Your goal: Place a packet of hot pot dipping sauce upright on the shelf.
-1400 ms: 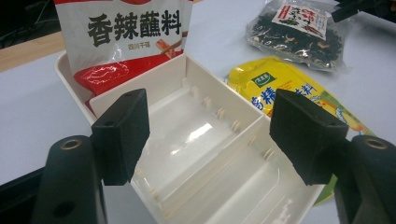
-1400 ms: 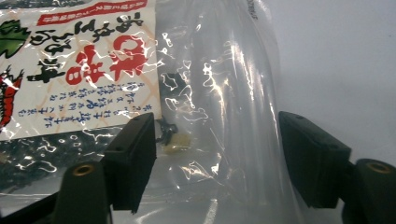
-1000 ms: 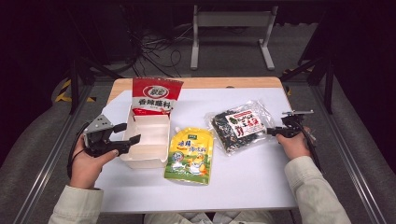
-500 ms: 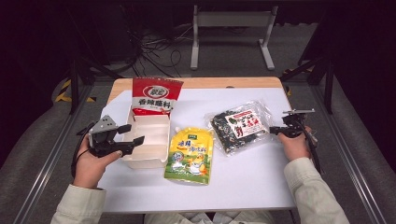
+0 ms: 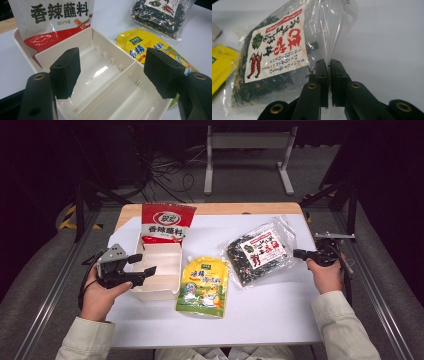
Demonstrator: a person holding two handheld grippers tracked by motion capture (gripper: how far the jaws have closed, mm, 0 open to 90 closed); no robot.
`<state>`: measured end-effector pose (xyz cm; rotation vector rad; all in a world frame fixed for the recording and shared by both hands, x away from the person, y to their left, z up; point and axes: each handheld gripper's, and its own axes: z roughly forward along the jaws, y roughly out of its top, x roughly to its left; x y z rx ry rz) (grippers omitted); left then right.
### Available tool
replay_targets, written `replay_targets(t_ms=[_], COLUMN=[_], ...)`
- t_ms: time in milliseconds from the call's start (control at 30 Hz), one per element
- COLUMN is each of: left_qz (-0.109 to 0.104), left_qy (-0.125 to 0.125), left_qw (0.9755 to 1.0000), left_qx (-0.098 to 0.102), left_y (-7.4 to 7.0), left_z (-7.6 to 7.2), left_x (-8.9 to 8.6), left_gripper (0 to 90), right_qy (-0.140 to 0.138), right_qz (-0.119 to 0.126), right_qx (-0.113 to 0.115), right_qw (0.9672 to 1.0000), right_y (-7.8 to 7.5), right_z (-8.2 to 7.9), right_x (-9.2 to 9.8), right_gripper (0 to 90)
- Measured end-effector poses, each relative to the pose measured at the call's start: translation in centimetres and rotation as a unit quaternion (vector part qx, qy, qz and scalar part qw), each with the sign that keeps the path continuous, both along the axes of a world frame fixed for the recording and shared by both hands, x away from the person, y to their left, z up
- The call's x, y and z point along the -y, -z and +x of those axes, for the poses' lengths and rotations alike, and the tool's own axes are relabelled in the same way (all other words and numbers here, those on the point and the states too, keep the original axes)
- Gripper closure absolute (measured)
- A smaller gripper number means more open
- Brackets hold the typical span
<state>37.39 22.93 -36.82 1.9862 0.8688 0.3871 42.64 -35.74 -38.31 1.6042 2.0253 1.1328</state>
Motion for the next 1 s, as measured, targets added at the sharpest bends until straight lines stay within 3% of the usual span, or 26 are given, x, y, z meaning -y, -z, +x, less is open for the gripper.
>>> replay_targets(t_ms=[233, 467, 733, 1000], left_qz=[-0.002, 0.000, -0.001, -0.001], left_qy=[0.002, 0.009, 0.012, 0.022], left_qw=[1.0000, 1.0000, 0.9998, 0.9997], left_qx=[-0.007, -0.003, -0.013, -0.008], left_y=[0.1, 0.1, 0.5, 0.4], left_z=[0.1, 0.2, 0.4, 0.3], left_x=[0.2, 0.5, 0.9, 1.3], left_gripper=[30.3, 30.6, 30.5, 30.6], right_qy=[-0.018, -0.040, -0.064, -0.093], right_qz=[-0.008, -0.001, -0.006, -0.016], right_qx=[0.030, 0.053, 0.065, 0.076], right_qw=[0.9994, 0.9978, 0.9959, 0.9927], right_y=[-2.6, -5.1, -7.1, -9.0], right_z=[-1.5, -3.0, -4.3, -5.9], right_x=[-0.3, -0.9, -1.7, -2.7], right_gripper=[85.6, 86.0, 86.5, 86.7])
